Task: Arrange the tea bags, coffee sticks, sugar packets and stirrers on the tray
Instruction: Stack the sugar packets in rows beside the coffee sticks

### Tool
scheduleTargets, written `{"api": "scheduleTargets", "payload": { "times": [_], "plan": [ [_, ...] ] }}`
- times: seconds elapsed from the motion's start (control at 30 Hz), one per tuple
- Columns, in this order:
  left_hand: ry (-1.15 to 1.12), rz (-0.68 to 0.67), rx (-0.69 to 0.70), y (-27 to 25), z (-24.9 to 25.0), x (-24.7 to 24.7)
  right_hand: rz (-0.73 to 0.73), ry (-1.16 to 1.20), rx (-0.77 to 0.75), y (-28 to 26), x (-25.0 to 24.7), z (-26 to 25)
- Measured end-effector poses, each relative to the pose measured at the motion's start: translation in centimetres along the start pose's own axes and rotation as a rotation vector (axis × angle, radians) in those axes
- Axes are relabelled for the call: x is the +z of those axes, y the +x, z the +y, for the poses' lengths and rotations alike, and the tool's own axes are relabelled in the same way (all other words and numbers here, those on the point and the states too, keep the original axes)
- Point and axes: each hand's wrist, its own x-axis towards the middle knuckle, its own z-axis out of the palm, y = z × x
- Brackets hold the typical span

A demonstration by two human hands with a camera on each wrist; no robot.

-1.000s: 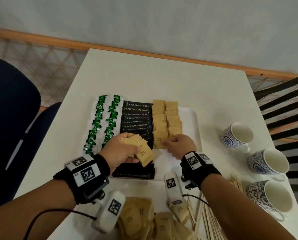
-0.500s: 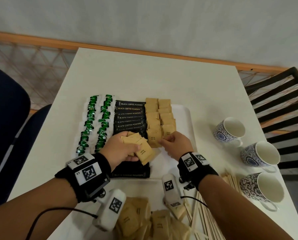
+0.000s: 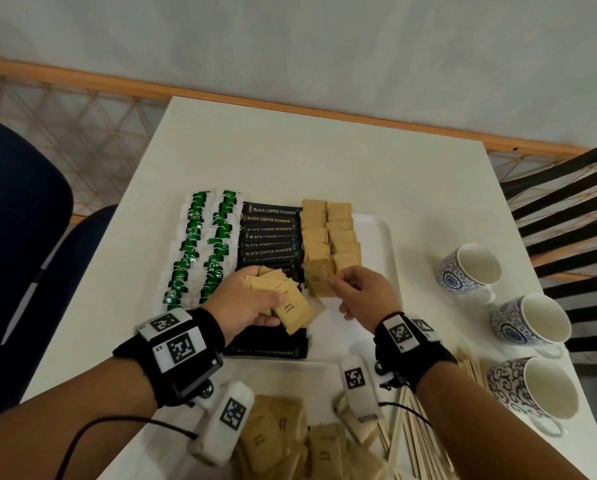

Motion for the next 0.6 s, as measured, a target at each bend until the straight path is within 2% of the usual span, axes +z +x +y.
{"api": "scheduleTargets", "payload": {
  "times": [0.2, 0.3, 0.4, 0.5, 0.6],
  "plan": [
    [0.033, -0.03, -0.022, 0.0, -0.3, 0.2, -0.022, 0.059, -0.09, -2.6, -3.0, 1.2],
    [0.046, -0.051, -0.031, 0.2, -0.4, 0.8, -0.08, -0.084, -0.161, -2.7, -3.7, 2.5],
    [0.044, -0.077, -0.035, 0.2, -0.4, 1.5, -0.077, -0.249, -0.239, -2.6, -4.0, 3.5],
    [0.047, -0.093, -0.033, 0.2, -0.4, 1.8, -0.065, -0.398, -0.256, -2.8, -3.7, 4.2],
    [0.053, -0.079, -0.021, 0.3, -0.3, 1.5, -0.132, -0.472, -0.294, -3.1, -2.7, 3.5]
  ]
}}
